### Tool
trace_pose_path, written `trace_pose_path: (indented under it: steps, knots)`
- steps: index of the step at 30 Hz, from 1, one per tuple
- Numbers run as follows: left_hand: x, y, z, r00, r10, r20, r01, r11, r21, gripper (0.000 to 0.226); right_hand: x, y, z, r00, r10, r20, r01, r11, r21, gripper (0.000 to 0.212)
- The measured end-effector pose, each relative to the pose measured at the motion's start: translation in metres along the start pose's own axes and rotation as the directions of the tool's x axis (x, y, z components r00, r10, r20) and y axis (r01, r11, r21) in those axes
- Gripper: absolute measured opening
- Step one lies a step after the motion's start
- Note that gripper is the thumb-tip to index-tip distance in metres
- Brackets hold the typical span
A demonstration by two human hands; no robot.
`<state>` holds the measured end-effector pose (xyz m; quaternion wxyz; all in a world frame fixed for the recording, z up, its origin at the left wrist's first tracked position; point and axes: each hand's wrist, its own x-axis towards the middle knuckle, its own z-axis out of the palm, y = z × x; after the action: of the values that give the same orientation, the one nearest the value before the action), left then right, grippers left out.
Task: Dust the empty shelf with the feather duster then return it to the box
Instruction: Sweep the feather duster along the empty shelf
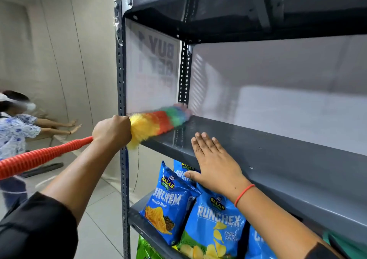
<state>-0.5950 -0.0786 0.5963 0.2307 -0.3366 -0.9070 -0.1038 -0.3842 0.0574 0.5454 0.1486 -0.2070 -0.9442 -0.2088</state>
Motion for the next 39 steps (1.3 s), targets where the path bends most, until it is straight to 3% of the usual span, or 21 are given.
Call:
trace_pose_path:
  steps: [3, 6, 8, 13, 17, 22, 27, 33, 39]
  knots:
    - [0.0, 0.001, 0.003, 0.999, 0.018, -0.047, -0.02, 0.999, -0.035, 0.022, 0.001, 0.0, 0.002, 1.0, -0.003, -0.009, 0.003, 1.0, -0.006, 0.089]
    - [-0.005, -0.005, 0.012, 0.997, 0.076, 0.032, -0.073, 0.994, -0.086, 0.025, 0.002, 0.0, 0.004, 1.0, -0.001, -0.003, 0.001, 1.0, -0.008, 0.089]
    - [-0.007, -0.007, 0.015, 0.996, 0.06, 0.062, -0.055, 0.995, -0.081, 0.025, 0.003, -0.001, 0.004, 1.0, 0.011, -0.004, -0.011, 1.0, -0.01, 0.087]
    - [-0.015, 0.02, 0.012, 0.999, 0.003, -0.054, -0.004, 1.0, -0.029, 0.022, 0.023, -0.014, 0.005, 0.998, 0.05, -0.038, -0.052, 0.998, -0.038, 0.077]
    - [-0.027, 0.03, 0.022, 0.999, 0.037, 0.006, -0.037, 0.998, -0.055, 0.023, 0.047, -0.028, 0.009, 0.999, 0.032, -0.018, -0.033, 0.998, -0.047, 0.074]
    - [-0.02, 0.017, 0.018, 0.992, -0.129, 0.002, 0.129, 0.986, -0.106, 0.02, 0.051, -0.029, 0.012, 0.998, 0.056, -0.006, -0.056, 0.998, -0.01, 0.076]
    - [-0.022, 0.02, 0.017, 0.999, -0.046, 0.017, 0.047, 0.996, -0.069, 0.022, 0.048, -0.029, 0.009, 0.999, 0.048, -0.013, -0.049, 0.999, -0.015, 0.078]
    - [-0.007, -0.008, 0.009, 0.997, -0.081, -0.02, 0.081, 0.996, 0.025, 0.022, 0.048, -0.03, 0.009, 0.998, 0.057, -0.022, -0.057, 0.998, -0.019, 0.079]
    - [-0.001, -0.03, 0.01, 0.997, 0.067, -0.048, -0.068, 0.998, -0.015, 0.025, 0.046, -0.029, 0.008, 0.998, 0.052, -0.028, -0.053, 0.998, -0.038, 0.08]
